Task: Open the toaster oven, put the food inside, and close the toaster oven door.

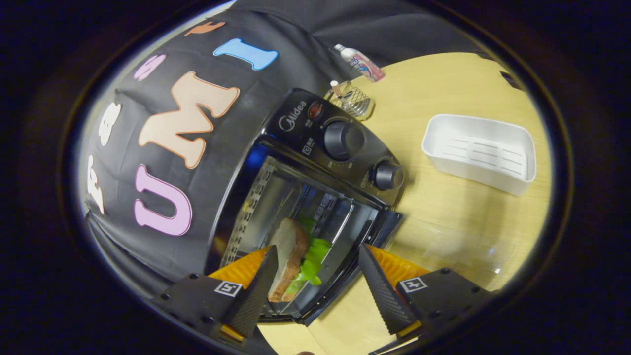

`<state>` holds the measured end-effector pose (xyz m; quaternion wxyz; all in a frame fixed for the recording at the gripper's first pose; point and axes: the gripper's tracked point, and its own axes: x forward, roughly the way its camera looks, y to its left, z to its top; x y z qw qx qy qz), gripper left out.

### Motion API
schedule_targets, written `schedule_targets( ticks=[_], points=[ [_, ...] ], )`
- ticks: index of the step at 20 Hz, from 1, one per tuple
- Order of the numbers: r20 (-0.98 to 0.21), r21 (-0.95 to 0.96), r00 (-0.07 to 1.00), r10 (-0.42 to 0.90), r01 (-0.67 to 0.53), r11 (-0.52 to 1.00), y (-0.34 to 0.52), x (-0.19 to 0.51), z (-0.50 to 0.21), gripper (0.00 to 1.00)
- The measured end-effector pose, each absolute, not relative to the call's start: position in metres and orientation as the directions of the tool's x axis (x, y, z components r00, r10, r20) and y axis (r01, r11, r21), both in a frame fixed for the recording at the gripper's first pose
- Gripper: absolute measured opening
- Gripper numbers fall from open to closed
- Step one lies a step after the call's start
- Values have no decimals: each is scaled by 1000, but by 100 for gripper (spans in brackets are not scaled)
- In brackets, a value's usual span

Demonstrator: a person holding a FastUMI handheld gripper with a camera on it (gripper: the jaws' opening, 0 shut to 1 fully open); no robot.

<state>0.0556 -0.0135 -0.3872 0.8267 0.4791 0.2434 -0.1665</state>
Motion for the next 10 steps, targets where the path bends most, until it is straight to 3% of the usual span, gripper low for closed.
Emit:
schedule_targets(
  ticks=[6, 10],
  points=[
    [-548, 635, 835, -47, 452, 627, -16, 17, -377, 99],
    [-547, 455, 834, -70, 367, 811, -20, -12, -366, 100]
  ],
)
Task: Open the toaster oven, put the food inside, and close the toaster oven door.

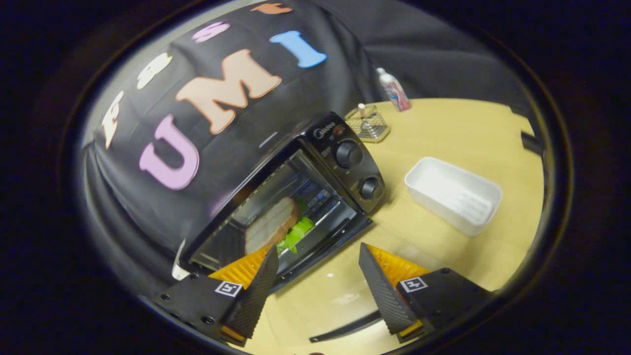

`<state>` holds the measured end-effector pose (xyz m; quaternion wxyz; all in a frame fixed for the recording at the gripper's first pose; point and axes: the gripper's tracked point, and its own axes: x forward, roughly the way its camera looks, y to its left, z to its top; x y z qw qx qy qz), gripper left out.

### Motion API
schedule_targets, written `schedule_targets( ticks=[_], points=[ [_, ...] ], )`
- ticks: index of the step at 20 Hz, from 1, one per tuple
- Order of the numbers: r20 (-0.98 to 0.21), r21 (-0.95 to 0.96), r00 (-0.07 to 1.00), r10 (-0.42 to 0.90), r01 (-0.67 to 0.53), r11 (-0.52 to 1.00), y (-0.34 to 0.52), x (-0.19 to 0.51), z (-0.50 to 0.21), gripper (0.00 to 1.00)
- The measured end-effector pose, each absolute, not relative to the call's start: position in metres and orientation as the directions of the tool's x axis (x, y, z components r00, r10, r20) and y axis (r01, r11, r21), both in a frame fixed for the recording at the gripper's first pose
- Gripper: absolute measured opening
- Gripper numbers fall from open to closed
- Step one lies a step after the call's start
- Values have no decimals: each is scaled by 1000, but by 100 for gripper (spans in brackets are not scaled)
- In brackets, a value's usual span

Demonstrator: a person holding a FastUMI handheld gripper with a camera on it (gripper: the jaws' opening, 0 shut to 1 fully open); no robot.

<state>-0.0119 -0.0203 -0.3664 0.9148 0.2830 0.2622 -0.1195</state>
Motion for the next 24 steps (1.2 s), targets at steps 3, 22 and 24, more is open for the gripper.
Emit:
schedule_targets(
  ticks=[3, 22, 24],
  points=[
    [-548, 342, 833, -73, 303, 889, -15, -30, -357, 100],
    [-722, -5, 692, -10, 9, 1000, 34, -121, -432, 100],
    [-703, 26, 711, 17, 2, 1000, 40, -112, -425, 100]
  ],
)
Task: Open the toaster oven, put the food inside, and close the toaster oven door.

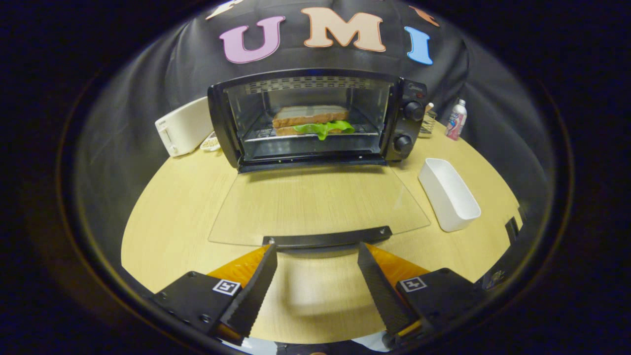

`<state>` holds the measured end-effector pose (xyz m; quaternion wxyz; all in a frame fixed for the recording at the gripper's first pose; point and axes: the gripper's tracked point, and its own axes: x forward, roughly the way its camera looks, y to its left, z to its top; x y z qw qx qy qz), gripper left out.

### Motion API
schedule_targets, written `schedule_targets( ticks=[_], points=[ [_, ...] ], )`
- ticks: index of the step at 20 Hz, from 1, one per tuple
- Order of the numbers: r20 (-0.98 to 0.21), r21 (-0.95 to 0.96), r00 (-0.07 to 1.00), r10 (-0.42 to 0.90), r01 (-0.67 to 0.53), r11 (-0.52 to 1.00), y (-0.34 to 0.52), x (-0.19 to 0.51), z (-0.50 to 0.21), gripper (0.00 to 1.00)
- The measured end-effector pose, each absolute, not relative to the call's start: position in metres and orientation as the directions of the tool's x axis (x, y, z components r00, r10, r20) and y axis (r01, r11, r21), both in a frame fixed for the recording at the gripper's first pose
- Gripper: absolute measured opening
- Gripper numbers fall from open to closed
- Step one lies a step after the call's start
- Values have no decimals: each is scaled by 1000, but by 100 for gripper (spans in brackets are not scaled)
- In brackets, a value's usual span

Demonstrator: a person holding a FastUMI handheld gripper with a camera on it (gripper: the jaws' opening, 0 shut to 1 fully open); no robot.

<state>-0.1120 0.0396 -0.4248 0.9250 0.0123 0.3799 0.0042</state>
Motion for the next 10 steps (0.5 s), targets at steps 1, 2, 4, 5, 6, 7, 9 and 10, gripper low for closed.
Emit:
schedule_targets(
  ticks=[1, 2, 4, 5, 6, 7, 9, 10],
  points=[
    [-681, 45, 732, 23, 10, 999, 41, -104, -416, 100],
    [-660, 50, 751, 16, 23, 999, 38, -94, -408, 100],
    [-646, 42, 763, -2, 38, 998, 33, -83, -401, 100],
    [-640, 47, 768, 1, 38, 998, 32, -77, -399, 100],
    [-640, 52, 768, 7, 34, 998, 33, -75, -399, 100],
    [-641, 43, 768, 5, 30, 999, 32, -76, -398, 100],
    [-656, 1, 755, -12, 17, 1000, 26, -85, -403, 100],
    [-668, -26, 744, -21, 4, 1000, 23, -93, -408, 100]
  ],
)
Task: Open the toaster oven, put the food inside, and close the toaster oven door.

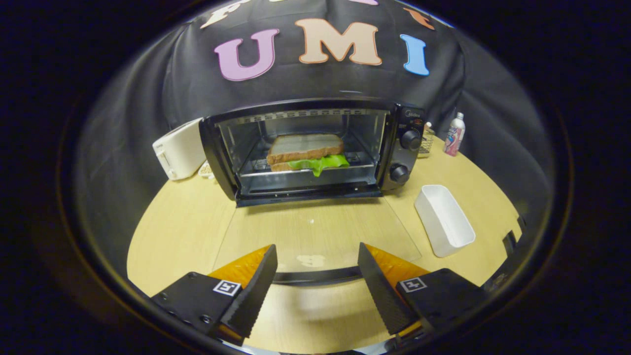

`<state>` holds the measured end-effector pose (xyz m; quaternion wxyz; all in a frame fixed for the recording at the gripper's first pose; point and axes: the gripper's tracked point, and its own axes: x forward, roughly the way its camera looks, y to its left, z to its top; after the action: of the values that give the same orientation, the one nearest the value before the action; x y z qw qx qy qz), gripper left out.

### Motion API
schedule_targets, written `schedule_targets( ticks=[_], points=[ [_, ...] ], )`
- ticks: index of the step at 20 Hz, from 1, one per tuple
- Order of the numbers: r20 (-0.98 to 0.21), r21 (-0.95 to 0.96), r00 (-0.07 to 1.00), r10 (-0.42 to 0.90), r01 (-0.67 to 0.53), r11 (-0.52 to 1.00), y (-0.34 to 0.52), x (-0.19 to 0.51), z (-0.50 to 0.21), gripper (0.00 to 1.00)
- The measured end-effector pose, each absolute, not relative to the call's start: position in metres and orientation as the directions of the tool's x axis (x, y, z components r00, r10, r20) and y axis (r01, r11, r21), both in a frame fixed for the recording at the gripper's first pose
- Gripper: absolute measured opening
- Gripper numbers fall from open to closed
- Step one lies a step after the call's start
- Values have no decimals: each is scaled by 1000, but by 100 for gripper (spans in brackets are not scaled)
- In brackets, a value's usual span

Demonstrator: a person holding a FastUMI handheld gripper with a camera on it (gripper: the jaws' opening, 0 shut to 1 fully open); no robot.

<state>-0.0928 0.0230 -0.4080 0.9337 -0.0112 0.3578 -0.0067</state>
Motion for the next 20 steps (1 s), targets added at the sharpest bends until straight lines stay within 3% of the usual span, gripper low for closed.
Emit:
schedule_targets(
  ticks=[12, 17, 20],
  points=[
    [-739, -24, 673, -25, 11, 1000, 17, -123, -444, 100],
    [-768, -41, 641, -3, -45, 998, 28, -122, -463, 100],
    [-742, -33, 670, -5, -29, 999, 27, -120, -456, 100]
  ],
)
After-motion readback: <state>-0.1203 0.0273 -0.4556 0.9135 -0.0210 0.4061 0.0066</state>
